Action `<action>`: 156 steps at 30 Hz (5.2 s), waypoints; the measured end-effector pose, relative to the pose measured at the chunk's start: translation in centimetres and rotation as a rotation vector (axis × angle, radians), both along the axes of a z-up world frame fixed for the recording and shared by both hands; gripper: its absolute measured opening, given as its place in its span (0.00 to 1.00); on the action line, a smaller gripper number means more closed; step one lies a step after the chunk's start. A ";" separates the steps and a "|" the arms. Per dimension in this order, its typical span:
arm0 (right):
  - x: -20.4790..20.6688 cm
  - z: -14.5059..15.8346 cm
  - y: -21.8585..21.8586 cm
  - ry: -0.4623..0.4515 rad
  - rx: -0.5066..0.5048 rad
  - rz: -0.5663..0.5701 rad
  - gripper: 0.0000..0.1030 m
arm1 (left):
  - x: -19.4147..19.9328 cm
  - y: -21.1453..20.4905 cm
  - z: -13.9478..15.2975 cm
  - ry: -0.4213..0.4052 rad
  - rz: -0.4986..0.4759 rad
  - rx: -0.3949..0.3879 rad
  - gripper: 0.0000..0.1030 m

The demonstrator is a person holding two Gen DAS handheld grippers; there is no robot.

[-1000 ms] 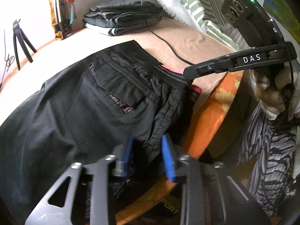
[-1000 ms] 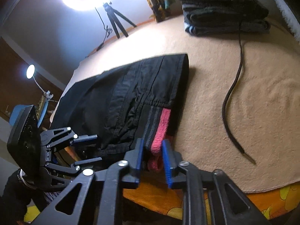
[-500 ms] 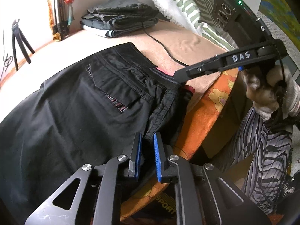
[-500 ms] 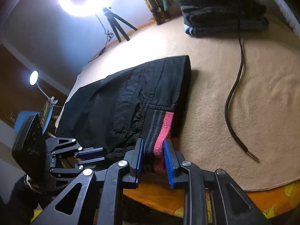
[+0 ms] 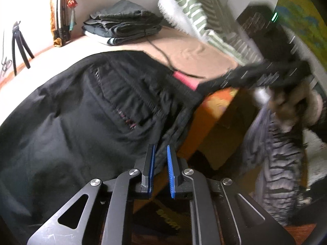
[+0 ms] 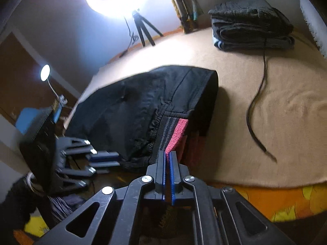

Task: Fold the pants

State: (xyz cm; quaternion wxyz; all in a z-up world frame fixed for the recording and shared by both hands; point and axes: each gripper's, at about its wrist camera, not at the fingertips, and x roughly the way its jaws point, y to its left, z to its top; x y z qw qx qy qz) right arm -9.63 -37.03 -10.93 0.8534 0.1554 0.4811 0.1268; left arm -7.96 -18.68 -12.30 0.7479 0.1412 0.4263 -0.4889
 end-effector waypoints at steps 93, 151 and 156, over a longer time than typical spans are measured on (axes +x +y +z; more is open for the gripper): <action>23.5 -5.2 19.8 0.269 0.216 0.479 0.36 | 10.4 21.0 -1.8 0.112 0.632 -0.040 0.10; 30.4 -4.6 36.3 -0.064 -0.290 0.632 0.34 | 7.0 49.9 -1.8 0.184 1.373 -0.318 0.42; 30.3 -4.1 36.7 -0.048 -0.303 0.613 0.34 | 7.3 50.6 -3.4 0.237 1.367 -0.316 0.42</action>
